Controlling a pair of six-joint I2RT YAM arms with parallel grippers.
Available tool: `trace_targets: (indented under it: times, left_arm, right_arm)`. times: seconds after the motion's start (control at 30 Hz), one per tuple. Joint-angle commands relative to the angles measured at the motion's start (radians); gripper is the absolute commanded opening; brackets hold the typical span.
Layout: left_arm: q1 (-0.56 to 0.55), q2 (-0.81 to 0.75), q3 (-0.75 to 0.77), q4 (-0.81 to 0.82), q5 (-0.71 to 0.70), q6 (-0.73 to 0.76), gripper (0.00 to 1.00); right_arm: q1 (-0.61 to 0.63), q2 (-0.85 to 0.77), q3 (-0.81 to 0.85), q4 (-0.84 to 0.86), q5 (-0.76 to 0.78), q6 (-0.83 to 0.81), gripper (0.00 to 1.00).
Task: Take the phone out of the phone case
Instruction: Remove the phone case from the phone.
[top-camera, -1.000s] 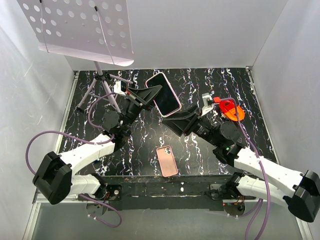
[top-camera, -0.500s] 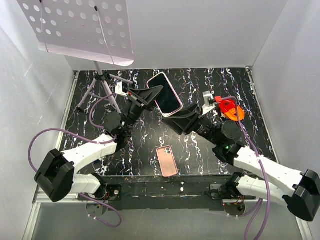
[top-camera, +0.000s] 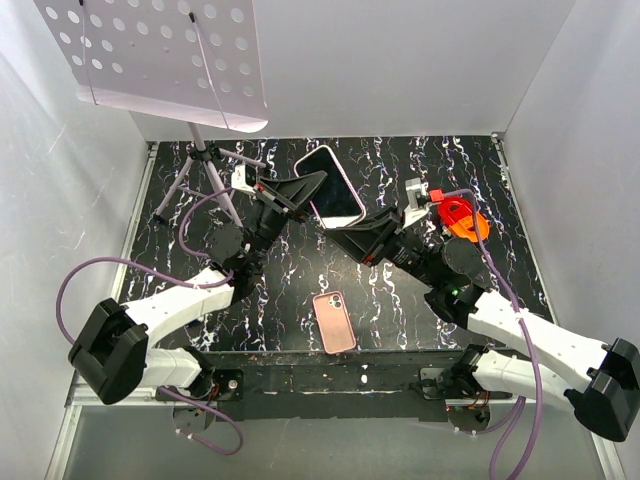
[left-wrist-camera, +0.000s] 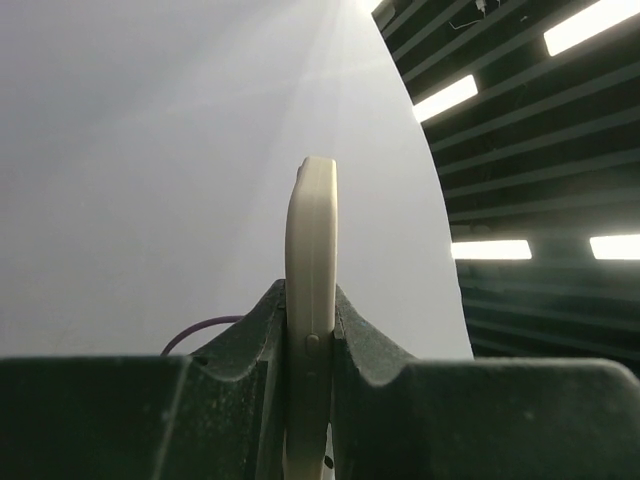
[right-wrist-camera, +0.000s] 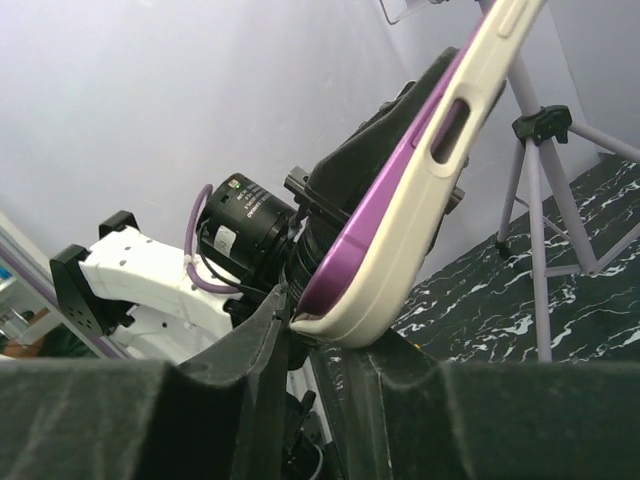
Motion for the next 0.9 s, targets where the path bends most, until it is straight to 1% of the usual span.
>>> trace_targets:
  times: [0.0,0.03,0.07,0.13,0.2,0.27,0.37,0.43,0.5,0.57,0.6,0.67,0.7,0.73,0.77,0.83,0.87]
  left_arm:
    - [-0.008,-0.096,0.04,-0.081,0.011,-0.136,0.0]
    - [-0.008,-0.122,0.049,-0.147,0.047,-0.148,0.0]
    - [-0.008,-0.148,0.063,-0.213,0.061,-0.153,0.0]
    - [-0.008,-0.208,0.089,-0.397,0.087,-0.182,0.0]
    - [-0.007,-0.249,0.092,-0.489,0.104,-0.222,0.0]
    - [-0.007,-0.26,0.092,-0.517,0.135,-0.266,0.0]
    - [-0.013,-0.24,0.094,-0.45,0.203,-0.309,0.0]
    - [-0.014,-0.239,0.088,-0.401,0.212,-0.32,0.0]
    - [-0.016,-0.255,0.094,-0.414,0.21,-0.305,0.0]
    - [-0.016,-0.262,0.083,-0.413,0.2,-0.297,0.0]
    - [-0.017,-0.254,0.074,-0.357,0.189,-0.299,0.0]
    - [-0.016,-0.223,0.057,-0.258,0.183,-0.303,0.0]
    - [-0.017,-0.206,0.055,-0.221,0.183,-0.29,0.0]
    - [-0.016,-0.202,0.055,-0.213,0.186,-0.268,0.0]
    - [-0.016,-0.205,0.055,-0.227,0.184,-0.241,0.0]
    - [-0.013,-0.225,0.052,-0.282,0.169,-0.166,0.0]
    - [-0.01,-0.237,0.055,-0.319,0.166,-0.117,0.0]
  right_arm:
    - [0.005,0.012,0.04,-0.04,-0.091,-0.215,0.11]
    - [0.006,0.012,0.054,-0.089,-0.101,-0.284,0.04]
    - [0.009,0.01,0.062,-0.147,-0.096,-0.336,0.01]
    - [0.009,0.001,0.059,-0.181,-0.09,-0.451,0.01]
    - [0.011,0.003,0.054,-0.2,-0.093,-0.54,0.01]
    - [0.009,0.018,0.086,-0.265,-0.119,-0.636,0.01]
    - [0.009,0.052,0.167,-0.365,-0.153,-0.755,0.01]
    - [0.008,0.062,0.192,-0.381,-0.135,-0.772,0.01]
    - [0.005,0.07,0.206,-0.382,-0.11,-0.774,0.01]
    - [0.003,0.081,0.22,-0.385,-0.061,-0.734,0.01]
    - [0.0,0.082,0.215,-0.382,-0.009,-0.67,0.01]
    - [-0.035,0.078,0.186,-0.37,0.019,-0.511,0.01]
    - [-0.048,0.064,0.172,-0.391,0.04,-0.413,0.01]
    - [-0.052,0.046,0.163,-0.442,0.062,-0.316,0.01]
    - [-0.054,0.029,0.163,-0.52,0.05,-0.256,0.03]
    - [-0.055,-0.017,0.157,-0.697,0.01,-0.166,0.19]
    - [-0.057,-0.046,0.154,-0.809,0.001,-0.116,0.23]
